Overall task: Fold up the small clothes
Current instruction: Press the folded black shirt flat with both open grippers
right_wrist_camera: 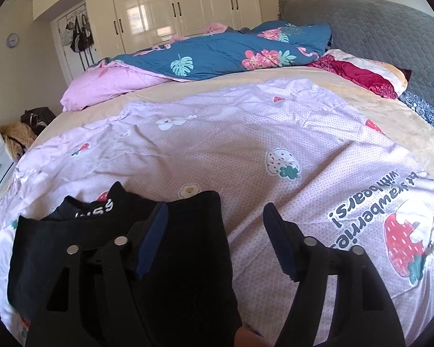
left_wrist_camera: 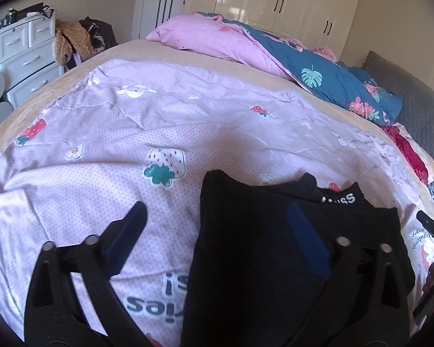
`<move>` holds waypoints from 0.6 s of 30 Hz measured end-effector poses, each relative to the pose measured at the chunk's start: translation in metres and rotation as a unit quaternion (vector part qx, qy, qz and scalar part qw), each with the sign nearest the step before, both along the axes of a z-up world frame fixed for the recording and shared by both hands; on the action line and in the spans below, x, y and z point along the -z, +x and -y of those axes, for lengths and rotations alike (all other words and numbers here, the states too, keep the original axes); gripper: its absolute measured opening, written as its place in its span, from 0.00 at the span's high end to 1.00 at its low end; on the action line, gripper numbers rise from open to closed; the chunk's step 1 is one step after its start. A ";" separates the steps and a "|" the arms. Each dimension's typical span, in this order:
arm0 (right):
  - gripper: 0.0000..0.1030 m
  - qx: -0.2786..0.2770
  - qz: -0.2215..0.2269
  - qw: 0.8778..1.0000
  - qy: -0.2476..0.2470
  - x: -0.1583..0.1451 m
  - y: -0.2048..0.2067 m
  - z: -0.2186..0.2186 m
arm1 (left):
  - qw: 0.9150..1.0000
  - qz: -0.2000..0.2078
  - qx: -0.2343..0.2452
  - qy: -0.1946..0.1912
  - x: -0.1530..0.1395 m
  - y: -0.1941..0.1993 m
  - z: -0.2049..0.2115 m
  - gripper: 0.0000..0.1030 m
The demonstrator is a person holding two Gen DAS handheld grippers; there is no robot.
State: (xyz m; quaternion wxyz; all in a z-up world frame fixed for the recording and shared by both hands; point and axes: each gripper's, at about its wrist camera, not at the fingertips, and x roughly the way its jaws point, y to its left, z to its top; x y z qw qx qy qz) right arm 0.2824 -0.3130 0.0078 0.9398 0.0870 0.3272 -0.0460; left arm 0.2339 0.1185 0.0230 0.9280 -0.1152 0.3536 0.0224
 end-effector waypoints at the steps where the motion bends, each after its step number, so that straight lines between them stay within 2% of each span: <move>1: 0.33 -0.003 0.001 1.000 -0.002 -0.002 -0.002 -0.002 | 1.000 0.000 0.003 -0.002 -0.001 -0.002 0.001 0.09; 3: 0.30 -0.011 -0.001 1.000 -0.005 -0.005 -0.004 -0.005 | 1.000 0.002 0.008 -0.005 -0.006 -0.006 0.005 0.09; 11: 0.30 -0.030 -0.005 1.000 -0.004 -0.016 -0.021 -0.013 | 0.999 0.016 0.039 0.011 -0.024 -0.028 0.026 0.09; 18: 0.29 -0.062 -0.007 0.998 -0.025 -0.012 -0.045 -0.034 | 0.997 0.007 0.068 0.034 -0.018 -0.048 0.050 0.09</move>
